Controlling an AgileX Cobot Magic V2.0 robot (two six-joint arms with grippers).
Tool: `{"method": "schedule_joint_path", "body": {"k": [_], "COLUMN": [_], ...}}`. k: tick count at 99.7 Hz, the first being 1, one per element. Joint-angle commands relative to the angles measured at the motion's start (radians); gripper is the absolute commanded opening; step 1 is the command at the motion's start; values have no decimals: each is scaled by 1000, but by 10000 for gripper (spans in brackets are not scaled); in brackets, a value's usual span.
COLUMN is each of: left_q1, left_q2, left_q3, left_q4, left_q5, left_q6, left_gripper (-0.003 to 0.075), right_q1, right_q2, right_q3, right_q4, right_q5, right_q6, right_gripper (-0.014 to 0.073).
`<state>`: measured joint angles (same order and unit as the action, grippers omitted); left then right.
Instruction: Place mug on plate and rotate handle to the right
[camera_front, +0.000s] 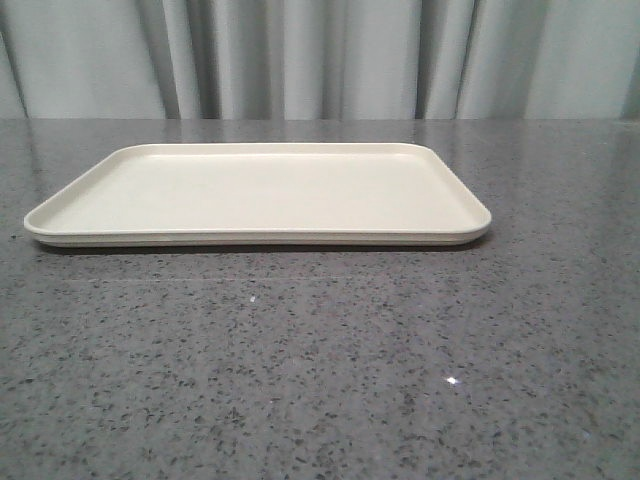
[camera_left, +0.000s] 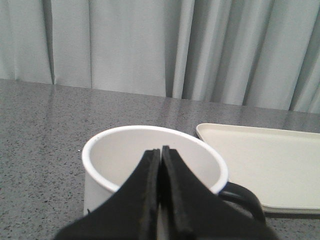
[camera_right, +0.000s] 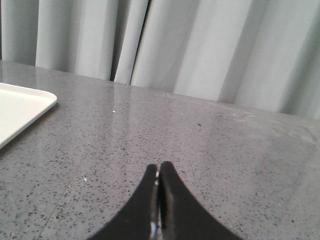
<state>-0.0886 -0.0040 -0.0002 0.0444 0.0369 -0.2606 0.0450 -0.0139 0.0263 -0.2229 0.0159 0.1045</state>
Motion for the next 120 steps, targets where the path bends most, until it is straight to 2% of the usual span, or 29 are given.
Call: {"method": "schedule_joint_path", "body": {"k": [1,120], "left_q1": [0,0], "left_q2": [-30,-30], "left_q3": [11,11], "left_q4": [0,3], "left_q5": [-79,-95], "left_q6": [-4,-4], "left_gripper": [-20,-20], "right_q1": [-6,-6], "right_q2": [-17,-17], "right_q3": [2,1], "right_q4": [5,5], "right_q5": [-76,-78], "right_q6": [-1,-1], "right_gripper": [-119,-119]}}
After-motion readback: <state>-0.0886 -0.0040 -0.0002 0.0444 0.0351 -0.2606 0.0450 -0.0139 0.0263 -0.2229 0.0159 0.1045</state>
